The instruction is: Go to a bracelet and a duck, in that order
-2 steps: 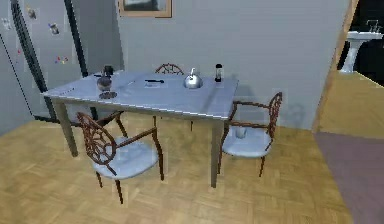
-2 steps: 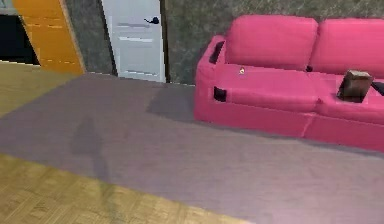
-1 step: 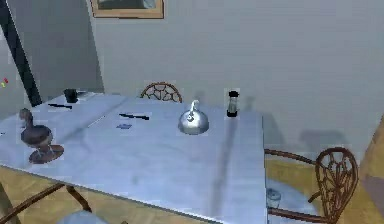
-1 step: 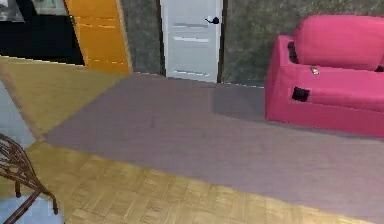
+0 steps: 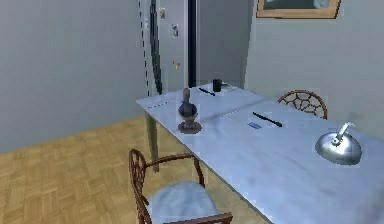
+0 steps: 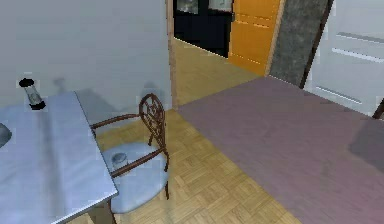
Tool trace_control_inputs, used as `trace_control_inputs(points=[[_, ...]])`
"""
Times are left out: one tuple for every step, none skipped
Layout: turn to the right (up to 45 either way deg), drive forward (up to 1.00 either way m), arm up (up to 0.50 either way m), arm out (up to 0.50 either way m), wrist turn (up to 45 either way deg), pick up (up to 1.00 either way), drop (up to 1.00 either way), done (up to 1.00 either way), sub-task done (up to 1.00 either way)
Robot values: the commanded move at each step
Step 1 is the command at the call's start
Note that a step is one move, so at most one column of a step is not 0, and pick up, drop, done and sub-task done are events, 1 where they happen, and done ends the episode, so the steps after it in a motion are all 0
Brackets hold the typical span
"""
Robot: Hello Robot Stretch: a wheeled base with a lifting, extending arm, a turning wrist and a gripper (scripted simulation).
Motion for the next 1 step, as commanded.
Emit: trace_control_inputs(points=[[0.0, 0.0, 0.0, 0.0, 0.0, 0.0, 0.0, 1.0, 0.0]])
